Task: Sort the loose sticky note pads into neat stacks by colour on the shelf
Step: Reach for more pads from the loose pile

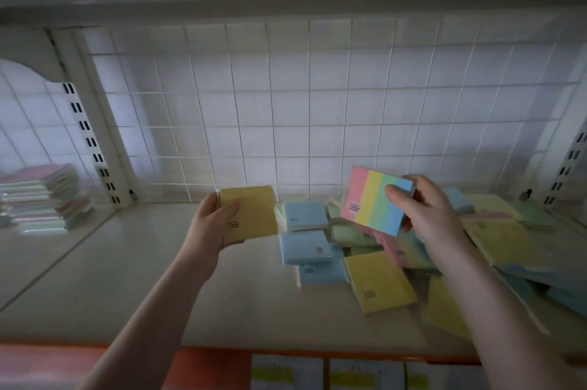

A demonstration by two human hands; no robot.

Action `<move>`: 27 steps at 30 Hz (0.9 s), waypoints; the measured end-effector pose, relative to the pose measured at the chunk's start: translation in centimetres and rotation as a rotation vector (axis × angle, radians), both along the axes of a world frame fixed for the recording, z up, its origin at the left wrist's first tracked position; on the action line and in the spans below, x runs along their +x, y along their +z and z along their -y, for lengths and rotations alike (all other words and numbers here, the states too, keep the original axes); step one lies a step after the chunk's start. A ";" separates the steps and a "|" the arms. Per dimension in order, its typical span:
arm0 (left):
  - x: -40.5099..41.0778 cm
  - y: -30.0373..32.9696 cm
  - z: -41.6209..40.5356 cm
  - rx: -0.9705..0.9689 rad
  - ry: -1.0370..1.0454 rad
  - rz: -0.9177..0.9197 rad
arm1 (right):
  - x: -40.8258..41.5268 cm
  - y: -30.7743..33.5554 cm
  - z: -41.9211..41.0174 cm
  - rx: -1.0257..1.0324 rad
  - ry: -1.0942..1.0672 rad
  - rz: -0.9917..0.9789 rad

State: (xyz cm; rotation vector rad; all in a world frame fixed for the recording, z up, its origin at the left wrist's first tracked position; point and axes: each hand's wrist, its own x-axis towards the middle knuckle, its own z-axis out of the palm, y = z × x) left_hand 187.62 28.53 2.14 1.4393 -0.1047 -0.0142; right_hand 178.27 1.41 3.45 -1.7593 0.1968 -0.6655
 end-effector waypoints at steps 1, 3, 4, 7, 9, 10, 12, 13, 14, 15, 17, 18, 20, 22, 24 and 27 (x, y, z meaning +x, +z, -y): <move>-0.1 0.1 -0.8 -0.002 0.008 -0.002 | 0.0 0.0 -1.1 0.004 0.005 -0.007; -0.4 0.2 -2.6 -0.011 0.014 -0.012 | 0.2 0.0 -3.6 0.028 0.020 -0.029; -0.4 0.2 -3.7 -0.014 0.009 -0.014 | 0.4 0.0 -5.0 0.035 0.023 -0.040; 0.0 0.2 -7.9 -0.009 -0.013 -0.009 | 1.6 0.0 -9.7 0.050 0.028 -0.067; 0.9 0.2 -11.6 -0.022 -0.005 -0.012 | 3.0 -0.2 -13.5 0.071 0.025 -0.070; 1.5 0.2 -13.6 -0.035 0.001 -0.012 | 3.8 -0.3 -15.6 0.066 0.018 -0.067; 3.0 0.1 -17.7 -0.064 0.013 -0.015 | 5.5 -0.7 -19.9 0.060 0.019 -0.066; 3.9 0.0 -19.9 -0.074 0.020 -0.019 | 6.5 -1.0 -22.1 0.058 0.025 -0.076; 4.6 -0.1 -21.9 -0.080 0.025 -0.024 | 7.4 -1.2 -24.3 0.055 0.034 -0.085; 5.3 -0.2 -23.9 -0.081 0.029 -0.030 | 8.3 -1.4 -26.5 0.063 0.045 -0.093; 6.3 -0.2 -27.7 -0.078 0.035 -0.034 | 9.9 -1.5 -30.7 0.108 0.062 -0.102; 6.7 -0.3 -29.5 -0.075 0.045 -0.037 | 10.4 -1.5 -32.6 0.136 0.077 -0.110; 7.1 -0.4 -32.9 -0.062 0.068 -0.045 | 11.2 -1.4 -36.0 0.179 0.106 -0.127; 7.6 -0.2 -35.7 -0.055 0.087 -0.051 | 11.9 -1.0 -38.7 0.188 0.129 -0.132; 8.0 0.1 -38.0 -0.066 0.116 -0.058 | 12.5 -0.3 -40.8 0.194 0.138 -0.130; 8.3 0.4 -40.3 -0.085 0.162 -0.061 | 13.4 0.4 -43.1 0.211 0.165 -0.123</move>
